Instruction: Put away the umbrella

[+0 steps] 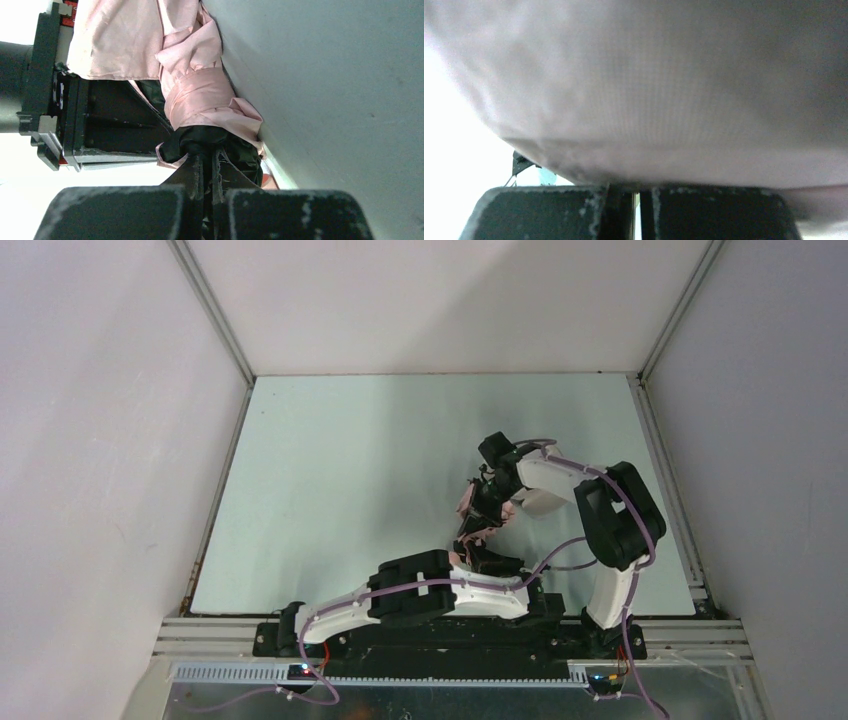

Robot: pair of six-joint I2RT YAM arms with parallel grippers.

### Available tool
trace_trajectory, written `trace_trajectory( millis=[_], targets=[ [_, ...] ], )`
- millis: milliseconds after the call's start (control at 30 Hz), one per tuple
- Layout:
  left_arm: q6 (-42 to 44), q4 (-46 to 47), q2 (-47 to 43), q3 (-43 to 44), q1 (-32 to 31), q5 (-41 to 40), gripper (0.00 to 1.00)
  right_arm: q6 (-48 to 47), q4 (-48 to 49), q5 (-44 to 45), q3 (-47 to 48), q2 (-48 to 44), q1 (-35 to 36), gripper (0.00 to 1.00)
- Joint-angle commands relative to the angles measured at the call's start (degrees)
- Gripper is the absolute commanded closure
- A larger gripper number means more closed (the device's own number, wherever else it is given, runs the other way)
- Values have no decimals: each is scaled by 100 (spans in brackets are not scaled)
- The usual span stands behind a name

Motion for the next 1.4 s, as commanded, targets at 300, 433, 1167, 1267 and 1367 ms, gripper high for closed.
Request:
trace_trajectory(
  millis=[300,433,1167,1267,1367],
  targets=[
    [-58,1770,398,107,-618,1831,100,-148,1015,-322,594,786,197,99],
    [-86,1754,407,110,-611,1816,100,-310,771,142,642,752,81,72],
    [-642,1346,201,-2,-289,1960,100,-1377,-64,459,1078,-659,-124,25],
    [-868,1292,-1,-92,-181,1843,100,-1685,-440,648,1082,-1075,-298,25],
    [-1124,1341,-482,-329,-74,1825,90,-1862,-693,931,1003,-1538,-495,25]
  ],
)
